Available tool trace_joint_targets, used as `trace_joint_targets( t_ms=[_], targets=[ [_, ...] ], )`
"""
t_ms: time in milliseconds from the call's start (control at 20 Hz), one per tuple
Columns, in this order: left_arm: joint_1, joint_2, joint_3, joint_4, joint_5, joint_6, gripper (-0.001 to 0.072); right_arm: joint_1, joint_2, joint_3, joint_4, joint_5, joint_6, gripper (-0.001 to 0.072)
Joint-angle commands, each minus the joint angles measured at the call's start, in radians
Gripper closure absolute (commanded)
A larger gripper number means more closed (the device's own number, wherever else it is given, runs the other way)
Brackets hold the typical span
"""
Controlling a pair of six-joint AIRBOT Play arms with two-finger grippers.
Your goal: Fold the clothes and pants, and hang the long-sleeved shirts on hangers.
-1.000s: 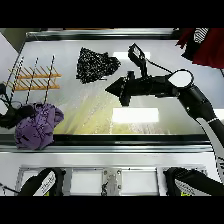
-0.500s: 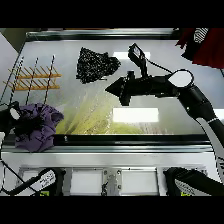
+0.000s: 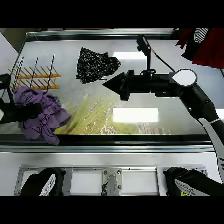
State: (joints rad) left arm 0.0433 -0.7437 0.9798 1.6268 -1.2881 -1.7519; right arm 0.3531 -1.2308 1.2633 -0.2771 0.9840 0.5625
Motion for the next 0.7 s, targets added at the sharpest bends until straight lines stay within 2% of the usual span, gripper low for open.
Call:
trace_joint_targets(
  t_ms=[0, 100, 150, 350, 400, 500, 650],
  targets=[
    [-0.282, 0.175, 0.135, -0.041, -0.114, -0.067, 0.0686, -0.032, 0.058, 0.003, -0.201, -0.134, 0.171, 0.0696],
    [-0.469, 0.206, 0.178, -0.026, -0.079, -0.198, 0.0686, -0.072, 0.117, 0.003, -0.383, -0.195, 0.315, 0.0696],
    [-0.558, 0.199, 0.194, -0.021, -0.051, -0.235, 0.0686, -0.098, 0.149, 0.003, -0.475, -0.214, 0.395, 0.0697],
    [-0.838, 0.020, 0.209, 0.000, 0.187, -0.266, 0.0686, -0.230, 0.248, 0.003, -0.840, -0.204, 0.777, 0.0696],
    [-0.871, -0.044, 0.204, 0.017, 0.256, -0.284, 0.0686, -0.264, 0.267, 0.002, -0.897, -0.188, 0.822, 0.0696],
    [-0.895, -0.198, 0.203, 0.018, 0.399, -0.354, 0.0686, -0.320, 0.293, 0.002, -0.947, -0.148, 0.830, 0.0696],
    [-0.885, -0.405, 0.207, -0.045, 0.603, -0.370, 0.0684, -0.381, 0.304, 0.002, -0.954, -0.092, 0.830, 0.0696]
  ],
)
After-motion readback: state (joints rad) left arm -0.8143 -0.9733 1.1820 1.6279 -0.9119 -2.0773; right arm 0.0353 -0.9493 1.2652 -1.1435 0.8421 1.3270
